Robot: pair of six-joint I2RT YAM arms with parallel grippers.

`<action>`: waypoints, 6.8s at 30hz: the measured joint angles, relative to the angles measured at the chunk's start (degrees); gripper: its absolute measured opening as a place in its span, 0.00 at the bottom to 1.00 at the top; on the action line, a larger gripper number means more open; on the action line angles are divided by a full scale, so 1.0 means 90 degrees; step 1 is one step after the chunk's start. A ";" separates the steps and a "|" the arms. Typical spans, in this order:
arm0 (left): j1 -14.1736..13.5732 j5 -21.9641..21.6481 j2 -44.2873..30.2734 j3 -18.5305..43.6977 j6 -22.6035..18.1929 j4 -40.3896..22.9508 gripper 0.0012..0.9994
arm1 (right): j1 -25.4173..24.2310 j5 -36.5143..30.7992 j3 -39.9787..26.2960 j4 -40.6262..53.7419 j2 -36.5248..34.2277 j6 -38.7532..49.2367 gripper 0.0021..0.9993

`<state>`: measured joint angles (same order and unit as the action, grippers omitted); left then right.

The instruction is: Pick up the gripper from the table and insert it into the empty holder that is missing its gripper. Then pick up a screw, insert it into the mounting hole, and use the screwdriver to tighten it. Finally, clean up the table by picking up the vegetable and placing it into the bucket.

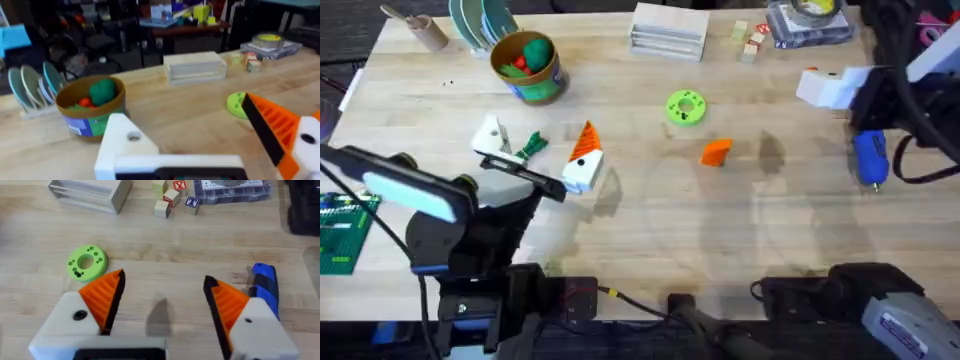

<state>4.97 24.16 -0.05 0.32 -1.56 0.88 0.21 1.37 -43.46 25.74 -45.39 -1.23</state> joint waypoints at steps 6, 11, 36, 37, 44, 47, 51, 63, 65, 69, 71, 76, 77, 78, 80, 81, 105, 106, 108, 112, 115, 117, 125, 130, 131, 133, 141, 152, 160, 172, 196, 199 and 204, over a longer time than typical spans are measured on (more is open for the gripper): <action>0.0000 0.0002 0.0000 0.0000 0.0083 -0.0427 0.99 | 0.0000 0.0000 0.0000 0.0000 0.0000 0.0000 0.99; 0.0000 0.0002 0.0000 0.0000 0.0085 -0.0427 0.99 | 0.0000 0.0000 0.0000 0.0000 0.0002 0.0000 0.99; 0.0000 0.1919 0.0000 0.0002 0.0090 -0.0469 0.99 | 0.0000 0.0000 0.0000 0.0000 0.0001 0.0000 0.99; 0.0000 0.1942 0.0000 0.0002 0.0090 -0.0471 0.99 | 0.0000 0.0000 0.0000 0.0000 0.0000 0.0000 0.99; 0.0000 0.2033 0.0000 0.0002 0.0090 -0.0478 0.99 | 0.0000 0.0000 0.0000 0.0000 0.0002 0.0000 0.99; 0.0000 0.2033 0.0000 0.0002 0.0090 -0.0478 0.99 | 0.0000 0.0000 0.0000 0.0000 0.0000 0.0000 0.99; 0.0000 0.2033 0.0000 0.0002 0.0090 -0.0478 0.99 | 0.0000 0.0000 0.0000 0.0000 0.0000 0.0000 0.99; 0.0000 0.2033 0.0000 0.0002 0.0090 -0.0478 0.99 | 0.0000 0.0000 0.0000 0.0000 0.0002 0.0000 0.99; 0.0000 0.2033 0.0000 0.0002 0.0090 -0.0477 0.99 | 0.0000 0.0000 0.0000 0.0000 0.0002 0.0000 0.99; 0.0000 0.2078 0.0000 0.0002 0.0090 -0.0478 0.99 | 0.0000 0.0000 0.0000 0.0000 0.0001 0.0000 0.99; 0.0000 0.2178 0.0000 0.0002 0.0090 -0.0483 0.99 | 0.0000 0.0000 0.0000 0.0000 0.0002 0.0000 0.99; 0.0000 0.2688 0.0000 0.0002 0.0110 -0.0515 0.99 | 0.0000 0.0000 0.0000 0.0000 0.0001 0.0000 0.99; 0.0000 0.2756 0.0000 0.0002 0.0110 -0.0524 0.99 | 0.0000 0.0000 0.0000 0.0000 0.0000 0.0000 0.99; 0.0000 0.2853 0.0000 0.0002 0.0110 -0.0530 0.99 | 0.0000 0.0000 0.0000 0.0001 0.0002 0.0002 0.99; 0.0000 0.2990 0.0000 0.0002 0.0112 -0.0546 0.99 | 0.0000 0.0000 0.0000 0.0000 0.0000 0.0000 0.99; 0.0000 0.3069 0.0000 0.0002 0.0112 -0.0552 0.99 | 0.0000 0.0000 0.0000 0.0000 0.0002 0.0000 0.99; 0.0000 0.4150 0.0000 0.0002 0.0112 -0.0607 0.99 | 0.1171 0.0619 -0.1254 0.2287 -0.1750 0.1400 0.99; 0.0000 0.4153 0.0000 0.0002 0.0112 -0.0607 0.99 | 0.1302 0.0619 -0.1365 0.2353 -0.1905 0.1516 0.99; 0.0000 0.4153 0.0000 0.0002 0.0112 -0.0609 0.99 | 0.1543 0.0619 -0.1484 0.2348 -0.2174 0.1675 0.99; 0.0000 0.4153 0.0000 0.0002 0.0114 -0.0689 0.99 | 0.1992 0.0617 -0.1513 0.2343 -0.2611 0.1950 0.99; 0.0000 0.4150 0.0000 0.0002 0.0114 -0.0697 0.99 | 0.2285 0.0617 -0.1513 0.2328 -0.2975 0.2270 0.99; 0.0000 0.4150 0.0000 0.0002 0.0114 -0.0697 0.99 | 0.2431 0.0617 -0.1513 0.2286 -0.3259 0.2514 0.99; 0.0000 0.4148 0.0000 0.0002 0.0114 -0.0697 0.99 | 0.2548 0.0613 -0.1513 0.1889 -0.3968 0.2938 0.97; 0.0000 0.4148 0.0000 0.0002 0.0114 -0.0697 0.99 | 0.2548 0.0614 -0.1513 0.1765 -0.4036 0.2999 0.82; 0.0000 0.4148 0.0000 0.0002 0.0114 -0.0697 0.99 | 0.2548 0.0614 -0.1513 0.1761 -0.4036 0.3006 0.80; 0.0000 0.4148 0.0000 0.0002 0.0114 -0.0697 0.99 | 0.2548 0.0614 -0.1513 0.1758 -0.4036 0.3009 0.74; 0.0000 0.4148 0.0000 0.0002 0.0114 -0.0697 0.99 | 0.2548 0.0619 -0.1513 0.1766 -0.4036 0.3024 0.64; 0.0000 0.4148 0.0000 0.0002 0.0114 -0.0697 0.99 | 0.2548 0.0695 -0.1513 0.1766 -0.4036 0.3026 0.63; 0.0000 0.4146 0.0000 0.0002 0.0114 -0.0697 0.99 | 0.2548 0.0714 -0.1513 0.1778 -0.4186 0.3026 0.60; 0.0000 0.4146 0.0000 0.0002 0.0114 -0.0697 0.99 | 0.2548 0.0712 -0.1513 0.1778 -0.4316 0.3046 0.15; 0.0000 0.4146 0.0000 0.0002 0.0114 -0.0697 0.99 | 0.2550 0.0610 -0.2395 0.2300 -0.3119 0.2937 0.01; 0.0000 0.4146 0.0000 0.0002 0.0114 -0.0697 0.99 | 0.2550 0.0541 -0.2439 0.2311 -0.2620 0.2866 0.01; 0.0000 0.4146 0.0000 0.0002 0.0114 -0.0697 0.99 | 0.2524 0.0510 -0.2489 0.2348 -0.1573 0.2709 0.01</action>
<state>4.97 61.47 -0.05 0.34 -0.54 -5.39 22.92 5.96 -65.86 46.87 -59.55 23.14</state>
